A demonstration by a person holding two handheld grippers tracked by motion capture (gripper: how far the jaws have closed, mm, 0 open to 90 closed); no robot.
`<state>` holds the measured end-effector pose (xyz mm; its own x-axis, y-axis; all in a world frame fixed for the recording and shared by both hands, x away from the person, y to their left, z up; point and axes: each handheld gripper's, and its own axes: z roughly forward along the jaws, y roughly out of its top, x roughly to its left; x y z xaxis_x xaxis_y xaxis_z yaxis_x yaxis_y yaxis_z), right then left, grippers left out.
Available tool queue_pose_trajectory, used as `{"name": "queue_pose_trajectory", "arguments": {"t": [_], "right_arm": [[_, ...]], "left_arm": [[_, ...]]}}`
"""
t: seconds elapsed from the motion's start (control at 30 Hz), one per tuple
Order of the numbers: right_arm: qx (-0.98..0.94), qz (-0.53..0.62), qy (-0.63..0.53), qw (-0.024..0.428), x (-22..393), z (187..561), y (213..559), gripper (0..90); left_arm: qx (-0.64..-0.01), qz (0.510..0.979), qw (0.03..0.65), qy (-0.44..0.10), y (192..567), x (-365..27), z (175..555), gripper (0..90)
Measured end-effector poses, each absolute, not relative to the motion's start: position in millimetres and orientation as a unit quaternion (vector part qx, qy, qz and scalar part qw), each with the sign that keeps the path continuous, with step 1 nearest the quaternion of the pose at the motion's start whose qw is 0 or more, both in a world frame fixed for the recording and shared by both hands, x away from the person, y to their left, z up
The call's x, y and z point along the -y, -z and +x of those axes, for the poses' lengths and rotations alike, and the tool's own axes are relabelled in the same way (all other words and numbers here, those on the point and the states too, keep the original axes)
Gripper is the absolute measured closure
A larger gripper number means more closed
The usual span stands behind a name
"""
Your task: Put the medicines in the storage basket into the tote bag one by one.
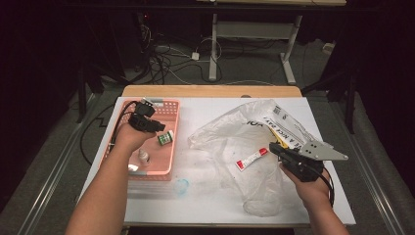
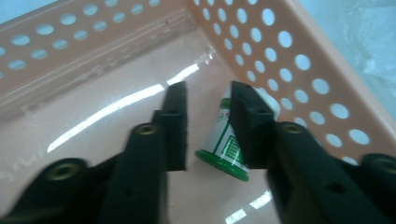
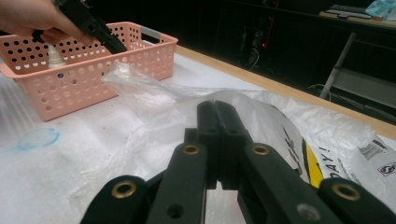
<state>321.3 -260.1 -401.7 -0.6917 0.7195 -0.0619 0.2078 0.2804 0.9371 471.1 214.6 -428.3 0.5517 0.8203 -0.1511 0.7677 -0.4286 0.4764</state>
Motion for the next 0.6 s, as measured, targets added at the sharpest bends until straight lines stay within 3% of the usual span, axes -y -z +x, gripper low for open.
{"name": "queue_pose_trajectory", "arguments": {"t": [0.13, 0.2, 0.43, 0.6], "right_arm": [[-0.762, 0.302, -0.517, 0.248, 259.8, 321.1, 401.8, 90.0], [-0.762, 0.303, -0.516, 0.248, 260.0, 321.0, 401.8, 90.0], [-0.762, 0.305, -0.515, 0.247, 260.4, 321.8, 402.8, 90.0], [-0.762, 0.304, -0.515, 0.248, 261.0, 321.7, 402.9, 90.0]], "left_arm": [[-0.472, 0.844, 0.252, -0.034, 431.9, -213.0, 473.2, 38.6], [-0.475, 0.843, 0.253, -0.017, 433.9, -212.4, 475.4, 35.4], [-0.46, 0.861, 0.215, 0.001, 446.4, -202.9, 481.3, 35.3], [-0.462, 0.867, 0.188, 0.005, 453.7, -198.0, 487.3, 41.3]]}}
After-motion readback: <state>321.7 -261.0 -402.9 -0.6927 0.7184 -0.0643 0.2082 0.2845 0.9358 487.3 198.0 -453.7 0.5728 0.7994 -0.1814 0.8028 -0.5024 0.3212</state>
